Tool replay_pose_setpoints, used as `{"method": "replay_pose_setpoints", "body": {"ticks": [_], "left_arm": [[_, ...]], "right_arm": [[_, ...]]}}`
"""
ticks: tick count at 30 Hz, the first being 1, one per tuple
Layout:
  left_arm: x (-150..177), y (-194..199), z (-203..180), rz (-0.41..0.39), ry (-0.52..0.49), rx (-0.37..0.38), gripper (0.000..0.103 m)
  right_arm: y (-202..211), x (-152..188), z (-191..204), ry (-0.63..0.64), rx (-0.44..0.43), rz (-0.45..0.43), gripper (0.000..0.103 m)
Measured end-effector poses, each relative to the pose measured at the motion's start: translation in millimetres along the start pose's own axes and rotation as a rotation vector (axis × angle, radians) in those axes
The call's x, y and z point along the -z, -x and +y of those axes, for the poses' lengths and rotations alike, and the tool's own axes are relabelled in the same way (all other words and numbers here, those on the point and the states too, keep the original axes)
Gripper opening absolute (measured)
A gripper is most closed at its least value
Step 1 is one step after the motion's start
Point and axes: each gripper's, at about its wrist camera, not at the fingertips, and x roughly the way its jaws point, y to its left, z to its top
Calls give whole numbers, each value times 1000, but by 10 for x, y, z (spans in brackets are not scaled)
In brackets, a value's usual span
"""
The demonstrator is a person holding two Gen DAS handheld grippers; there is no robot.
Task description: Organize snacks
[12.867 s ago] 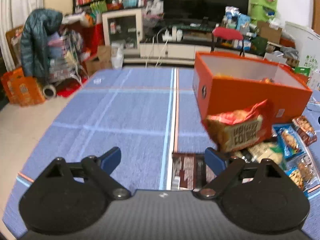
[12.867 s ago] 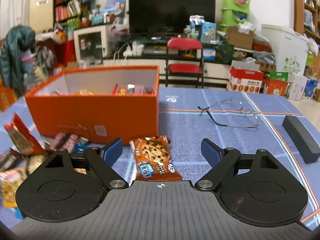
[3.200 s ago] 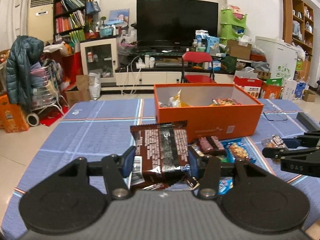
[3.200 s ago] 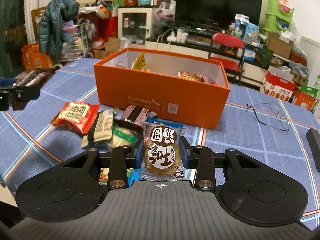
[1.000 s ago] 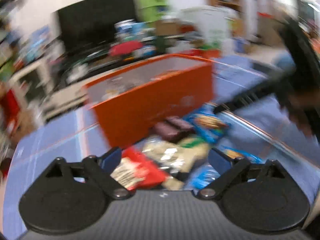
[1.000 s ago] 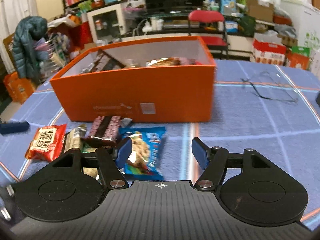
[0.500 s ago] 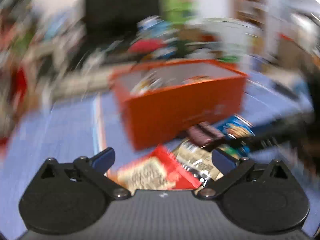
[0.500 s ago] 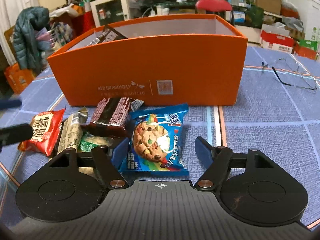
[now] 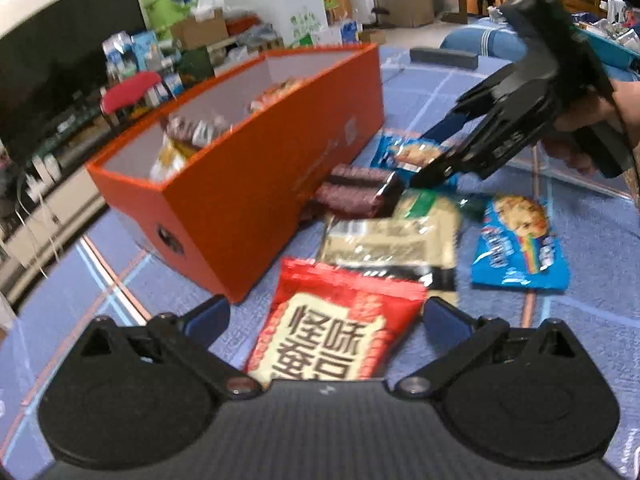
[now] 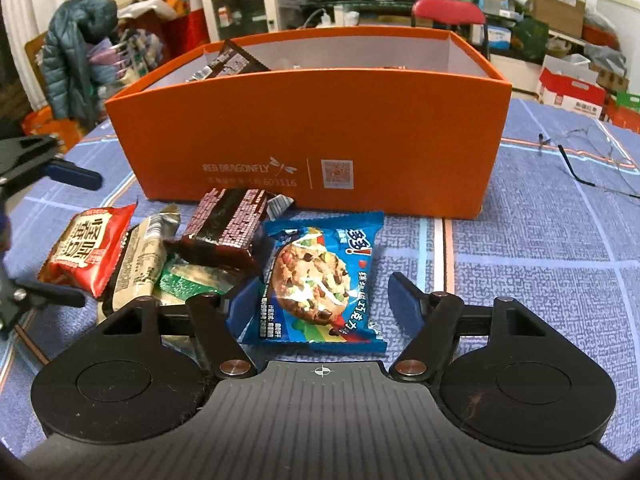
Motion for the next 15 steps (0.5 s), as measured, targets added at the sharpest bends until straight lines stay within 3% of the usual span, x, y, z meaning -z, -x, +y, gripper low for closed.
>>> {"method": "replay_pose_setpoints", "body": {"ticks": [4,9,11,15], "left_arm": [[95,-71,52,62,103,33,102],[277,221,-350,-1,214,-76,103],[283,326,-545,-12,261,-87,102],[186,387,-956,63,312,-300,102]], "right_arm": [[-9,-21,-6,-3,2,7,61],[-3,-18,-8,-16,8,12,61],[10,-8,2,-18,8,16,61],[36,28,23,-22,19,11,61]]}}
